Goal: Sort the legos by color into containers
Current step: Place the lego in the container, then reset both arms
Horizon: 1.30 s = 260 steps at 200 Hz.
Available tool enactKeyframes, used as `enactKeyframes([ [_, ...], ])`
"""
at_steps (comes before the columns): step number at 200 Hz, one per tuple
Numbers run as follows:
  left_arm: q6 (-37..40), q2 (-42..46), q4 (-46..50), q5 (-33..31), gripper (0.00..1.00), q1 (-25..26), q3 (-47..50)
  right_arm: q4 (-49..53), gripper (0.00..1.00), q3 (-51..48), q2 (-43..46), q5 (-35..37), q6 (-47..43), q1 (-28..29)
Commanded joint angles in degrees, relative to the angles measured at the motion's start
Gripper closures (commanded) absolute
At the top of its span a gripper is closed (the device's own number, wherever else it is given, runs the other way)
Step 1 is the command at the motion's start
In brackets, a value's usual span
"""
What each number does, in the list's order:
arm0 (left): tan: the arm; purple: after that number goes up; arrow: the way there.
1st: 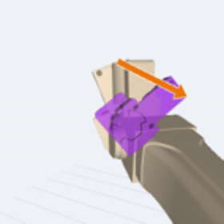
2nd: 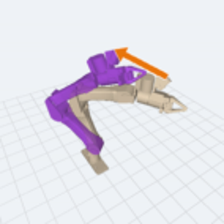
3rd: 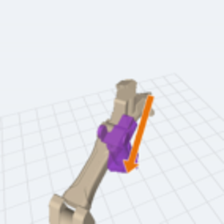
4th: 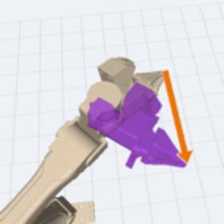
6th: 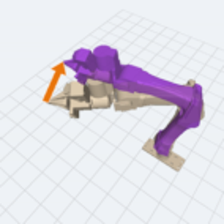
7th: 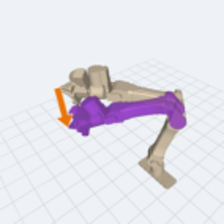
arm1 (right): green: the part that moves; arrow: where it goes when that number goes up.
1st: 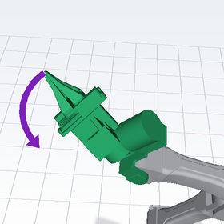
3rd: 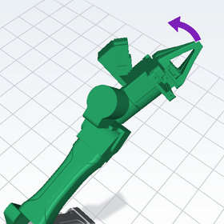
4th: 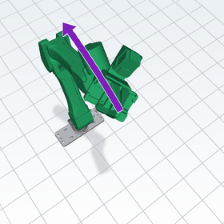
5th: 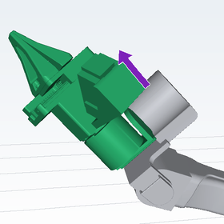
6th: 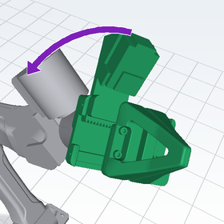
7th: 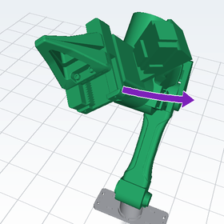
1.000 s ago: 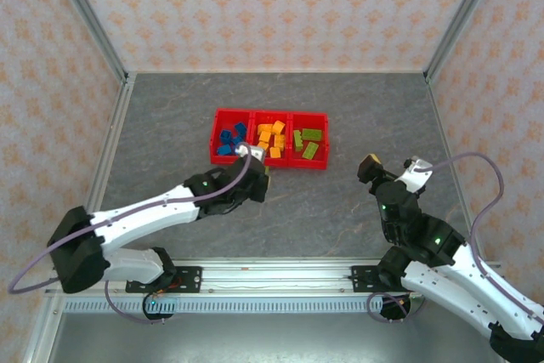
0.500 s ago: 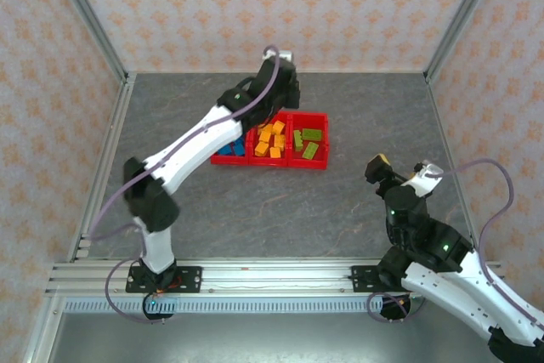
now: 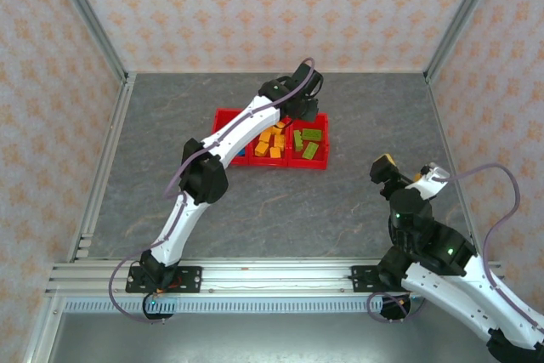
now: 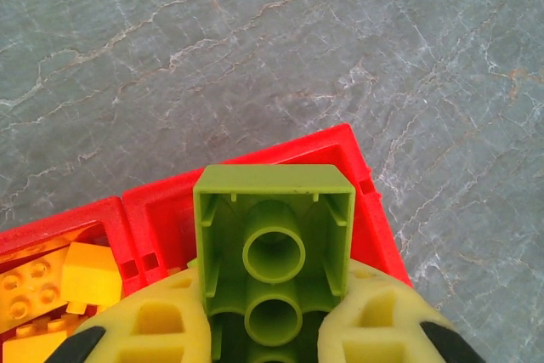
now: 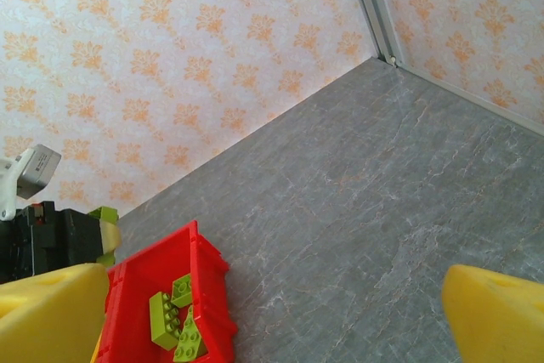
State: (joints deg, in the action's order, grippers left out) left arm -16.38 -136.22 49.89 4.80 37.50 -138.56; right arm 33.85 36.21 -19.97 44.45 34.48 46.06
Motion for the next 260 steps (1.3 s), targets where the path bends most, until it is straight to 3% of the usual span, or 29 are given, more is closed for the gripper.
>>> enactKeyframes([
  [1, 0.65, -1.32, 1.66, 2.53, 0.87, 0.12, 0.06, 0.96, 0.0, 0.1, 0.45, 2.05, 0.24, -0.1],
  [101, 0.76, -5.81, 0.87, 6.33, 0.73, 0.3, 0.25, 0.7, 0.0, -0.08, 0.37, 2.14, 0.18, -0.1],
  [140, 1.0, -5.57, 0.45, 5.59, 0.5, 0.3, 0.27, 0.61, 0.0, -0.01, 0.37, 2.16, 0.06, -0.1],
  [155, 1.09, -4.96, -0.08, 5.33, 0.46, 0.3, 0.29, 0.61, 0.0, -0.05, 0.37, 2.14, 0.1, -0.1],
  [170, 1.26, -4.04, -0.62, 5.21, 0.34, 0.32, 0.22, 0.56, 0.0, -0.08, 0.37, 2.15, 0.06, -0.1],
  [209, 1.83, 0.61, -1.13, 0.0, 0.15, 0.21, 0.52, 0.52, 0.0, -0.17, 0.36, 2.14, -0.11, -0.1],
  [217, 2.03, 2.21, -1.43, -1.05, 0.01, 0.21, 0.93, 0.35, 0.0, -0.25, 0.36, 2.07, -0.27, -0.1],
  [260, 3.43, 16.43, -10.45, -6.88, 0.01, -0.4, 12.75, -0.83, 0.0, -0.37, 0.28, 2.12, -2.42, -0.1],
])
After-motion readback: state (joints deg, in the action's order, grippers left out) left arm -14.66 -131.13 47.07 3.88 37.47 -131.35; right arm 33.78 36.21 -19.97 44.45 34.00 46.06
